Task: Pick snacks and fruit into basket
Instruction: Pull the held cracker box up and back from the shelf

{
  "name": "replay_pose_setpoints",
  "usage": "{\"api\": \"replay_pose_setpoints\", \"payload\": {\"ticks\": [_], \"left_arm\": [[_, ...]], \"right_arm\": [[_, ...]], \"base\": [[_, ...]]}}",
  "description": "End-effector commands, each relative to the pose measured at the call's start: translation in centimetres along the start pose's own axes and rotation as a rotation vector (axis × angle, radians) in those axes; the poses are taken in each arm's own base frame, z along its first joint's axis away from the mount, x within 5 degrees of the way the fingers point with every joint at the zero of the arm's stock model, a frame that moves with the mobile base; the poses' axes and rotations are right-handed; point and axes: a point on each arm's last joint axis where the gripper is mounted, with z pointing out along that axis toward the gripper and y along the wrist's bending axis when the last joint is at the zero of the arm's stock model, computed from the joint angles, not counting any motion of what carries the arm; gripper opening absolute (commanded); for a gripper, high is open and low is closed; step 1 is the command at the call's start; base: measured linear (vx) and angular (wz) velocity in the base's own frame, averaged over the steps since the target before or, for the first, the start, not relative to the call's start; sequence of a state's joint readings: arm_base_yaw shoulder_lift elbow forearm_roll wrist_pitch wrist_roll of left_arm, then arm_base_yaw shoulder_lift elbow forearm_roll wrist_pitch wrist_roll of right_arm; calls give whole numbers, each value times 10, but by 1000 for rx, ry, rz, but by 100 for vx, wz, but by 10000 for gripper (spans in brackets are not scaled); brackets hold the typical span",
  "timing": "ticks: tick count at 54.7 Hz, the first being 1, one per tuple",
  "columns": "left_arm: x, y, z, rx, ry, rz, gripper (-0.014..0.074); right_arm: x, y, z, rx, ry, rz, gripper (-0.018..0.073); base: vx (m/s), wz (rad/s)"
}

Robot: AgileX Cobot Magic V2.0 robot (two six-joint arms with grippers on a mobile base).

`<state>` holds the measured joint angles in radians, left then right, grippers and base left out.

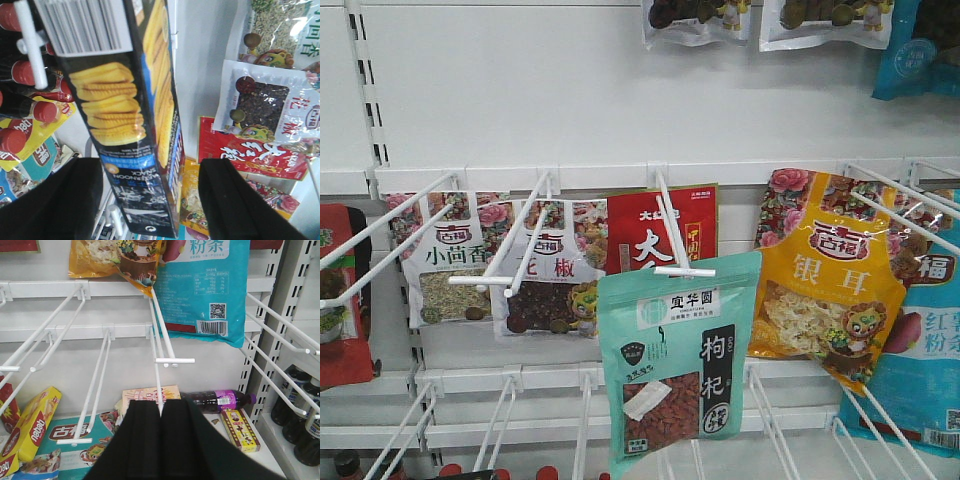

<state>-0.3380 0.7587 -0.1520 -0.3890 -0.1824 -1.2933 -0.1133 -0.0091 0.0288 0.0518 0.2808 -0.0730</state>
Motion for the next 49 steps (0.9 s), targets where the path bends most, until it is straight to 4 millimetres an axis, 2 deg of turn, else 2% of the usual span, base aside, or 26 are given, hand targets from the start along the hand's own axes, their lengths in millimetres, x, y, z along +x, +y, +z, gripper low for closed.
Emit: {"api": "replay_pose_setpoints", "payload": {"ticks": [1, 36, 49], "left_arm": [[1, -18, 3, 109, -13, -8, 528], [-1, -16, 14, 103, -42, -1, 528], [3, -15, 20, 106, 0, 1, 528]], "right_arm": [[-5, -1, -1, 10, -90, -15, -10], [-5, -1, -1, 10, -90, -15, -10], [-5, -1, -1, 10, -90, -15, -10]], "base": [[0, 0], [0, 0], [0, 0]]}}
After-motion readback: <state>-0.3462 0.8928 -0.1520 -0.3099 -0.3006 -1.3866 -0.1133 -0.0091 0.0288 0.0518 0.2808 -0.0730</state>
